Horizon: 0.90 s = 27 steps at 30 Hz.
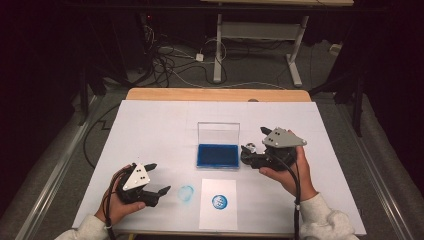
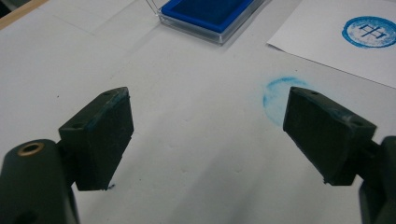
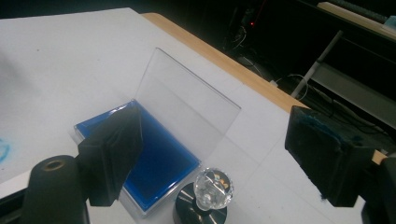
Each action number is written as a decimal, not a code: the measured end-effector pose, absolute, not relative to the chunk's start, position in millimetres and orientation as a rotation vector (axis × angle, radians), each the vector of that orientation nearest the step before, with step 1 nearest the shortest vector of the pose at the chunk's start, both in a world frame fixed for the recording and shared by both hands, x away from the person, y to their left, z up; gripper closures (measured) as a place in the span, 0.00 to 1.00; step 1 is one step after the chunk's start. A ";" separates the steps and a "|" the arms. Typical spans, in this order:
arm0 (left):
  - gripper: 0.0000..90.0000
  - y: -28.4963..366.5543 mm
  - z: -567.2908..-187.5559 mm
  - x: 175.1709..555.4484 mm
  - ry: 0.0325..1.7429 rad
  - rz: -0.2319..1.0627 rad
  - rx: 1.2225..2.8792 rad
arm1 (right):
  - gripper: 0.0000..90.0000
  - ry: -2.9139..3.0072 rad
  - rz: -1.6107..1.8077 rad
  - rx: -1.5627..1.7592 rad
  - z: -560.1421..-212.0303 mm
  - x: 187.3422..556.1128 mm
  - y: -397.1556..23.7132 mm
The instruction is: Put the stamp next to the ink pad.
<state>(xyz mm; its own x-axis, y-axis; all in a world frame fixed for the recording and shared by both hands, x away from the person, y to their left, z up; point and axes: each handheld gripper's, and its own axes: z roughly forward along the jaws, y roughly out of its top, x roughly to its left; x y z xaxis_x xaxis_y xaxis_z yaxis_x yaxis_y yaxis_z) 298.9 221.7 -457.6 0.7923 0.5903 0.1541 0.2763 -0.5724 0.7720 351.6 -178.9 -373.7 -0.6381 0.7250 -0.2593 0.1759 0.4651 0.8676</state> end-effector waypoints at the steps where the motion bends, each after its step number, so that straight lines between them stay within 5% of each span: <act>1: 0.17 221.9 -457.4 298.9 0.638 0.514 2.195 | 0.21 2.091 1.137 0.744 -373.6 350.2 -179.0; 27: 0.17 221.1 -457.7 298.7 0.634 0.514 2.201 | 0.21 2.068 1.116 0.682 -374.0 320.0 -191.7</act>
<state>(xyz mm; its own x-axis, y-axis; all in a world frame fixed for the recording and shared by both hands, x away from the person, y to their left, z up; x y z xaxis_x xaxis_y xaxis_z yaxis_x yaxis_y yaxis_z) 298.7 221.1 -457.7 0.7944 0.5868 0.1569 0.2744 -0.5772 0.7691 320.0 -191.7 -374.0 -0.6311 0.7084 -0.3161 0.1245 0.4947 0.8601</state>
